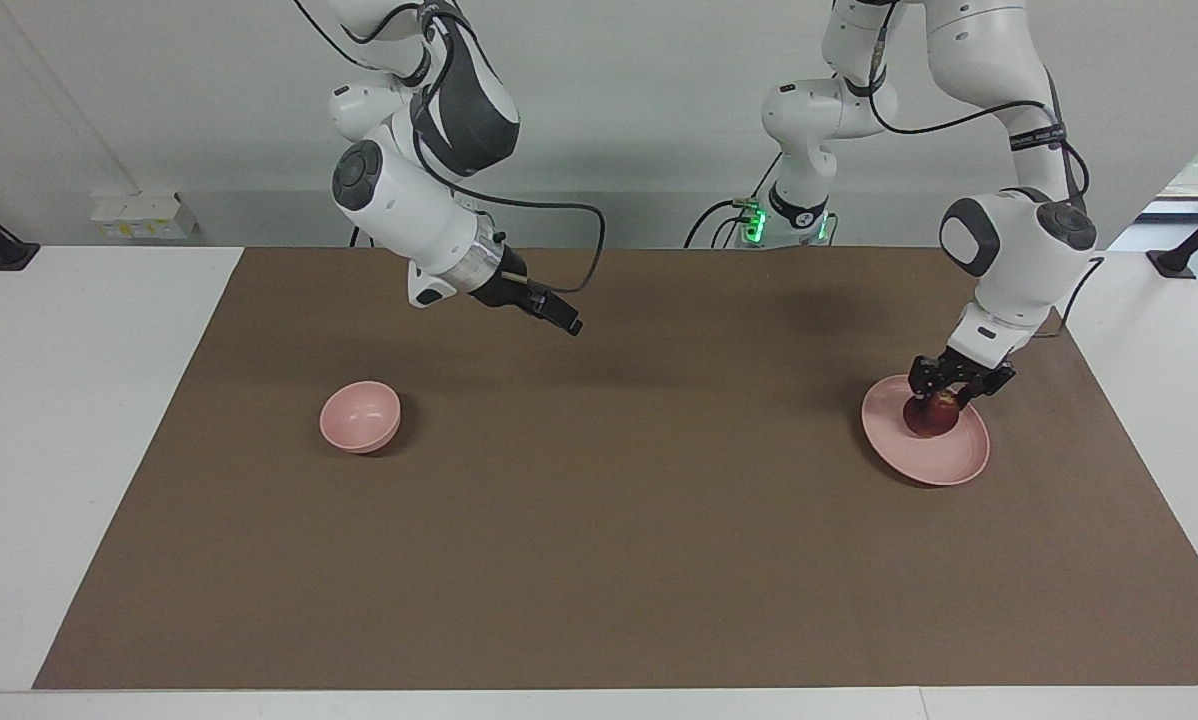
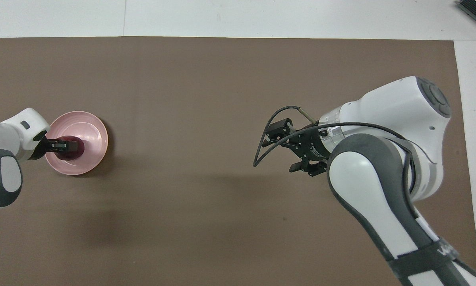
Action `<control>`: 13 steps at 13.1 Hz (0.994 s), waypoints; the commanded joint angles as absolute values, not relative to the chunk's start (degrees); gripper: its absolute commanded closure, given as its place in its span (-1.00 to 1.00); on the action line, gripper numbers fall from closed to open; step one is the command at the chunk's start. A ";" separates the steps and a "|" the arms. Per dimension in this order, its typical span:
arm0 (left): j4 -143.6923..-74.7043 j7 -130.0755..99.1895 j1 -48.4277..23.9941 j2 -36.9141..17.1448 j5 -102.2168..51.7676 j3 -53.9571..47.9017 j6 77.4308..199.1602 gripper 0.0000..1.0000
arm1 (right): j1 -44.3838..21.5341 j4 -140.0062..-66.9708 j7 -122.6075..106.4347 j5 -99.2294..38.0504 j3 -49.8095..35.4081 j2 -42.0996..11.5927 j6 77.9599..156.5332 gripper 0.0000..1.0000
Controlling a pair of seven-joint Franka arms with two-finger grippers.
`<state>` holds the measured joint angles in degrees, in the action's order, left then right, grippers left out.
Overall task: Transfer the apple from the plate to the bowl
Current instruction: 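Lower the left gripper onto the apple while the right gripper approaches center, then lift the apple with the left gripper toward the open right gripper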
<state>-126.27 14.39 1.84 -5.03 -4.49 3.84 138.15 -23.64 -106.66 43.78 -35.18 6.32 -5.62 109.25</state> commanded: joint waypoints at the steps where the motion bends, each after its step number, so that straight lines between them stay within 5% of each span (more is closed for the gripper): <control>1: -125.17 16.17 2.11 -2.65 -5.54 3.52 138.17 1.00 | -23.64 -107.32 45.00 -37.35 6.24 -5.27 110.39 -1.00; 6: -123.22 11.53 -0.95 4.65 -7.63 2.90 133.77 1.00 | -23.73 -104.41 51.41 -48.66 6.24 -7.12 112.14 -1.00; 13: -123.22 3.72 -16.05 5.01 -28.63 2.37 142.27 1.00 | -27.06 -104.85 66.52 -58.27 6.15 -7.29 122.69 -1.00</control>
